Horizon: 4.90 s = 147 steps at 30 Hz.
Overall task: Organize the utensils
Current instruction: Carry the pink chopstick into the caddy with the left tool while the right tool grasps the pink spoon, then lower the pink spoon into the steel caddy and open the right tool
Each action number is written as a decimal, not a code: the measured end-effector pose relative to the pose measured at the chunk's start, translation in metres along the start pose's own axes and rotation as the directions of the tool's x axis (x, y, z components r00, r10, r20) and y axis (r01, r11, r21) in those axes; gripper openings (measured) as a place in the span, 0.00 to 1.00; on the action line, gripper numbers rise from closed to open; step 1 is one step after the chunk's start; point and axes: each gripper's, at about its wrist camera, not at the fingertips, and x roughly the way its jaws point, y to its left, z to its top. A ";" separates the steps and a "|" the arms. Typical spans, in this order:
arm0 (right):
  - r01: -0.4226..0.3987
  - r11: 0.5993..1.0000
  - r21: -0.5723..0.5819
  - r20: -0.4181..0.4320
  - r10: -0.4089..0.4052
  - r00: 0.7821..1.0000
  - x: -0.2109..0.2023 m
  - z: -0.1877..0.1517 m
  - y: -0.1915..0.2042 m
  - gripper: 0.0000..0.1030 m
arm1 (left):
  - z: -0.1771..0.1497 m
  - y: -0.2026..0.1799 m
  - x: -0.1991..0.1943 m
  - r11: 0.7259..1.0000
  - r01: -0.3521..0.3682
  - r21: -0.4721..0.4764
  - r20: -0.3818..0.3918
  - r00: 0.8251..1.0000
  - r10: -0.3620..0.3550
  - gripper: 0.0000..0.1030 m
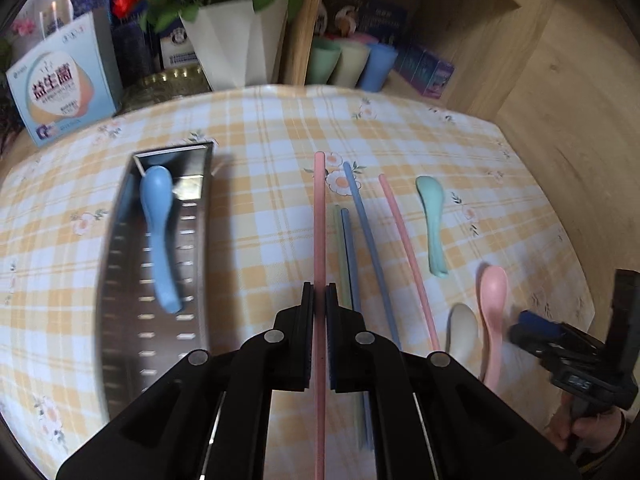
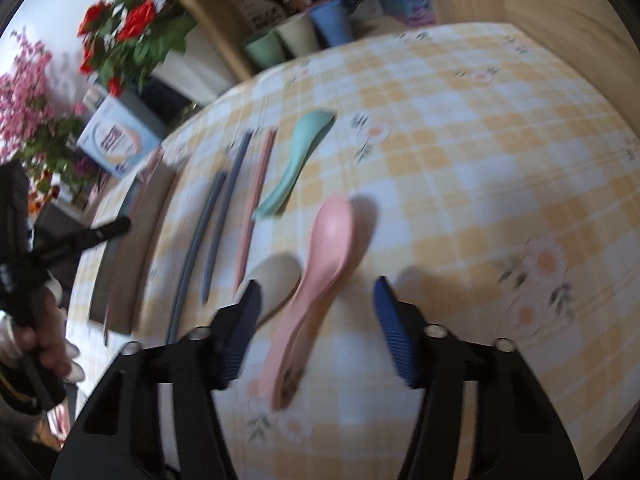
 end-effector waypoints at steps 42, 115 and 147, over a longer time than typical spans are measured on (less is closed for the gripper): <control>0.101 0.993 0.064 -0.003 -0.102 0.995 0.026 -0.003 0.023 0.06 | -0.048 0.054 -0.044 0.987 0.079 -0.142 0.050 0.996 -0.073 0.05; -0.120 0.992 -0.045 -0.333 0.099 0.938 0.133 0.002 0.277 0.07 | -0.072 0.224 -0.124 0.952 -0.085 -0.293 0.154 0.979 0.134 0.94; -0.055 0.978 -0.202 0.133 0.083 0.988 0.015 0.037 0.187 0.84 | -0.041 0.135 -0.113 0.980 -0.076 -0.186 0.148 0.983 0.105 0.94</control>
